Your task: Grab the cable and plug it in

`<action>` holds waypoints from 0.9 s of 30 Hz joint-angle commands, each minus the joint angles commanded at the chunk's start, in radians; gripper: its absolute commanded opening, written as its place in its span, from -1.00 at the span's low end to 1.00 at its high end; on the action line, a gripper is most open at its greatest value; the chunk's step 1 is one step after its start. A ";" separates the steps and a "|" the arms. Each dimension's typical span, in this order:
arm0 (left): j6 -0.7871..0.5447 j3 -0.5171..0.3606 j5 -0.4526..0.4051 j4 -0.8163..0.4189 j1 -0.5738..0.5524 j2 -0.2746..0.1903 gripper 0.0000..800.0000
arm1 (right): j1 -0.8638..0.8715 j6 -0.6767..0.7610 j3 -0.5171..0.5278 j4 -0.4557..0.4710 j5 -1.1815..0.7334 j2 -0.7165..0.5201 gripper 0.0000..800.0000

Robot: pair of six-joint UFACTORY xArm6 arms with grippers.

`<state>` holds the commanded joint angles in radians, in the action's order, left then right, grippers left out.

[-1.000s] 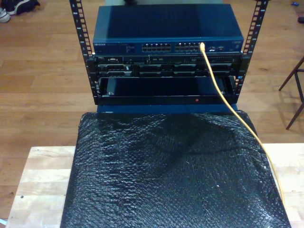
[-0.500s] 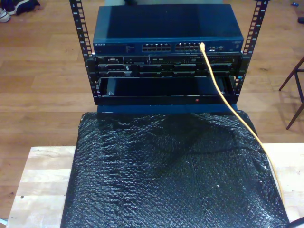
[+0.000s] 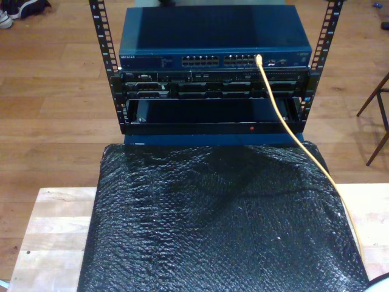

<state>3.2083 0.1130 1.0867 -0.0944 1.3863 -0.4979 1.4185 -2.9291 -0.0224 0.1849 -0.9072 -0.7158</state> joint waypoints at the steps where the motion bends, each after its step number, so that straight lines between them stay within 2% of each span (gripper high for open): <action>1: 0.000 -0.002 0.000 0.000 0.000 0.000 1.00 | 0.008 0.000 0.005 0.000 0.002 0.000 1.00; 9: 0.000 -0.002 0.000 0.000 0.000 0.000 1.00 | 0.014 0.000 0.051 -0.003 0.092 0.000 1.00; 27: 0.000 0.000 0.000 0.000 0.000 0.000 1.00 | 0.020 0.003 0.052 -0.003 0.098 0.000 1.00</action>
<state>3.2083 0.1130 1.0867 -0.0944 1.3863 -0.4979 1.4385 -2.9260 0.0297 0.1818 -0.8090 -0.7158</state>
